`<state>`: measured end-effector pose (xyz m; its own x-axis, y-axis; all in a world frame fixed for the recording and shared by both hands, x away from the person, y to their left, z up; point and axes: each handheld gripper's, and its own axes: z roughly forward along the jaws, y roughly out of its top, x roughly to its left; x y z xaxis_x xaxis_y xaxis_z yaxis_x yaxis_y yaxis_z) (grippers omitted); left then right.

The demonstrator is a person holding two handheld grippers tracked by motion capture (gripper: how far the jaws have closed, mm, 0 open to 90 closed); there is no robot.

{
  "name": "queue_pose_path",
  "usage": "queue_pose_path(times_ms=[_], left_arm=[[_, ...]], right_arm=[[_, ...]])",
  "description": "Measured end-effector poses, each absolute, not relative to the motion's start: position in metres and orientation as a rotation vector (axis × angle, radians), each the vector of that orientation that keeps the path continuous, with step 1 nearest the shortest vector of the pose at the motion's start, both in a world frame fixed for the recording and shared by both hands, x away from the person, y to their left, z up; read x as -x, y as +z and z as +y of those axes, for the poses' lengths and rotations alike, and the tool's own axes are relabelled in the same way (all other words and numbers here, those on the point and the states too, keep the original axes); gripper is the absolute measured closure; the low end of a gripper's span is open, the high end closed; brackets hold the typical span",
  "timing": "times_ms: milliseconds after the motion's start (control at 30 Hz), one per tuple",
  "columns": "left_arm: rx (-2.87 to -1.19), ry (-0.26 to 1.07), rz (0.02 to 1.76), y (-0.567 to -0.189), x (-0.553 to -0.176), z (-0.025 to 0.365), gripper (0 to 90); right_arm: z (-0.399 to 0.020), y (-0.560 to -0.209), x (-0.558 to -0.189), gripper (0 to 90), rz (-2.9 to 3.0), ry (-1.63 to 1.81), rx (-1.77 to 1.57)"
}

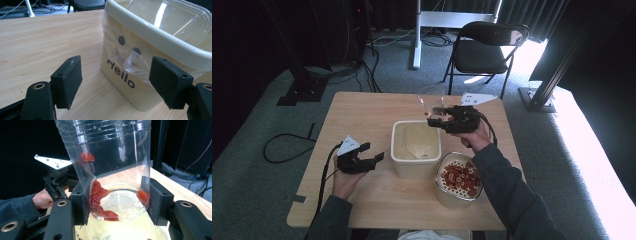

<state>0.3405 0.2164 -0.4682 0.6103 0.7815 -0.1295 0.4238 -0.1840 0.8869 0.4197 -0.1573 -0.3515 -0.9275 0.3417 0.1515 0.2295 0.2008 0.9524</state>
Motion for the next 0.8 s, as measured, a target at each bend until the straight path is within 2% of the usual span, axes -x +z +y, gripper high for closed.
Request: queue_pose_path(times_ms=[167,200,233,333,567,800], left_arm=[[-1.809,0.438,0.981,-0.468,-0.340,0.218,26.9],[-1.807,0.436,0.983,-0.469,-0.340,0.218,26.9],[-1.809,0.436,0.983,-0.469,-0.340,0.219,26.9],[-1.805,0.435,0.986,-0.470,-0.339,0.219,26.9],[-1.804,0.437,0.991,-0.470,-0.338,0.222,26.9],[-1.801,0.437,0.997,-0.471,-0.339,0.223,26.9]], right_arm=[[-0.146,-0.353,-0.423,43.1,2.396,1.841,-0.541],[-0.143,-0.354,-0.424,36.9,2.409,1.819,-0.540],[-0.140,-0.356,-0.424,27.0,2.423,1.802,-0.542],[-0.133,-0.363,-0.427,14.2,2.492,1.756,-0.570],[-0.140,-0.367,-0.426,14.6,2.463,1.710,-0.601],[-0.171,-0.366,-0.425,18.7,2.404,1.696,-0.668]])
